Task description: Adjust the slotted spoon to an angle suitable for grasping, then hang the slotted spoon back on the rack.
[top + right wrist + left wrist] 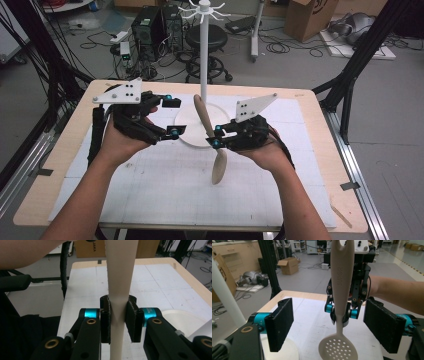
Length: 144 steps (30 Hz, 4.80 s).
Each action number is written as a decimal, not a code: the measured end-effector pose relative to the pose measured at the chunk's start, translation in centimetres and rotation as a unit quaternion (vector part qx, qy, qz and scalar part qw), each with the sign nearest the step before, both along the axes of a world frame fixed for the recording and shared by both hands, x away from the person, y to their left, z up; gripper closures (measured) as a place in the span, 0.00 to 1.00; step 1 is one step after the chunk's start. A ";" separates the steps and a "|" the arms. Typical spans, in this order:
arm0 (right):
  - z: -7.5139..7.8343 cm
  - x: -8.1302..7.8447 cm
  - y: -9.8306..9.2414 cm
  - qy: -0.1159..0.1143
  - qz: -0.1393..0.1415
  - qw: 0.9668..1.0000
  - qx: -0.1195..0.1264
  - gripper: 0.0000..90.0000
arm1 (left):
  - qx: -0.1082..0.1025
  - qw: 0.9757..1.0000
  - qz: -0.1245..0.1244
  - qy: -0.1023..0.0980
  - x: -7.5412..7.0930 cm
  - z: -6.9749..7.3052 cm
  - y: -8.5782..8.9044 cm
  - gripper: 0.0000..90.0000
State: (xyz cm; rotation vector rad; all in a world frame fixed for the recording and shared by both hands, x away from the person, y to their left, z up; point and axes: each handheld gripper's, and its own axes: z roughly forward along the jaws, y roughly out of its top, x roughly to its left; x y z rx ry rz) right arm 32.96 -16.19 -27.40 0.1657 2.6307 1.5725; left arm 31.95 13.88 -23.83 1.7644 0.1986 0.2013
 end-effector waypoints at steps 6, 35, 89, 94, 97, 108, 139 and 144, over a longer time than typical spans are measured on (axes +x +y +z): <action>-0.2 0.1 0.5 0.004 0.009 1.000 0.007 0.85 | -0.004 1.000 -0.022 0.001 0.0 0.1 -0.7 0.32; -0.2 0.3 1.8 0.007 0.023 1.000 0.004 0.85 | -0.008 0.998 -0.066 0.008 0.6 0.1 -2.3 0.69; 0.1 -2.3 -5.0 -0.046 -0.111 0.992 0.033 0.45 | 0.032 0.998 0.053 0.024 2.9 4.7 2.2 0.76; 0.0 -2.3 -5.3 -0.042 -0.117 0.992 0.028 0.45 | 0.042 0.998 0.049 0.021 3.9 5.5 2.2 0.76; 0.0 -2.2 -5.6 -0.048 -0.120 0.991 0.030 0.45 | 0.049 0.998 0.046 0.017 4.6 6.2 2.1 0.76; -0.4 -1.8 -6.0 -0.040 -0.122 0.991 0.026 0.44 | 0.065 0.996 0.050 0.020 7.0 8.1 1.8 0.76; -0.6 -1.8 -7.2 -0.034 -0.142 0.989 0.026 0.41 | 0.064 0.994 0.081 0.023 8.9 9.6 2.9 0.76; -0.5 -1.7 -7.3 -0.033 -0.139 0.989 0.026 0.41 | 0.068 0.994 0.082 0.022 9.5 9.8 2.6 0.76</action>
